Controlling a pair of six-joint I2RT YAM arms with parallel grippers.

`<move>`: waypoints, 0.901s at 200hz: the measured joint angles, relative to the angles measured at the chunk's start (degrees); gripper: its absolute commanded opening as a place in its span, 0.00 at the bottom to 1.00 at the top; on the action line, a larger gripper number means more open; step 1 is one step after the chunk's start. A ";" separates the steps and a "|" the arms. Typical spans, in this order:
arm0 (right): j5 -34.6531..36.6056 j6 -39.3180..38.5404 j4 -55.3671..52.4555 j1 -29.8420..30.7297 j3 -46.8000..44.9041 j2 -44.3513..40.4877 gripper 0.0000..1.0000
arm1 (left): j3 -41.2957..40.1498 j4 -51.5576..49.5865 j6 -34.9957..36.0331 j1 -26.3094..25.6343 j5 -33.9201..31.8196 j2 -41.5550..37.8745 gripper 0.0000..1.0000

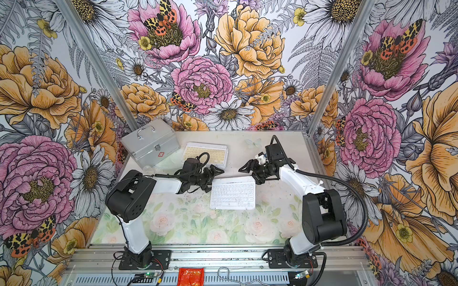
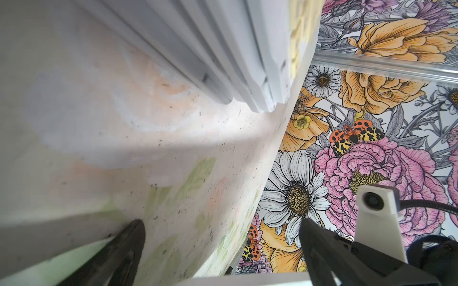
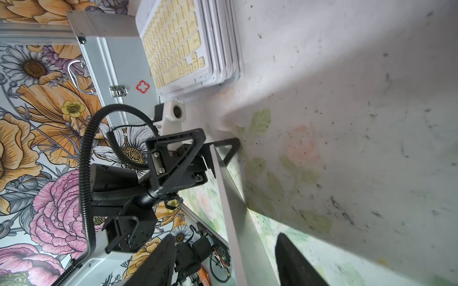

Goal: Stack the numeric keypads
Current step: Pick up the numeric keypad from the center of the board.

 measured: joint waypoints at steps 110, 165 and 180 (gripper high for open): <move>1.05 -8.33 -7.19 0.02 1.36 1.57 0.08 | 0.42 1.90 -0.20 -0.20 0.04 1.05 0.99; 1.38 -8.92 -8.35 0.02 3.56 1.60 0.00 | 0.33 0.09 -1.51 -0.13 0.04 -0.11 0.99; 1.70 -8.92 -8.94 0.09 5.27 1.60 0.00 | 0.24 -2.75 -1.49 0.09 0.04 -2.49 0.99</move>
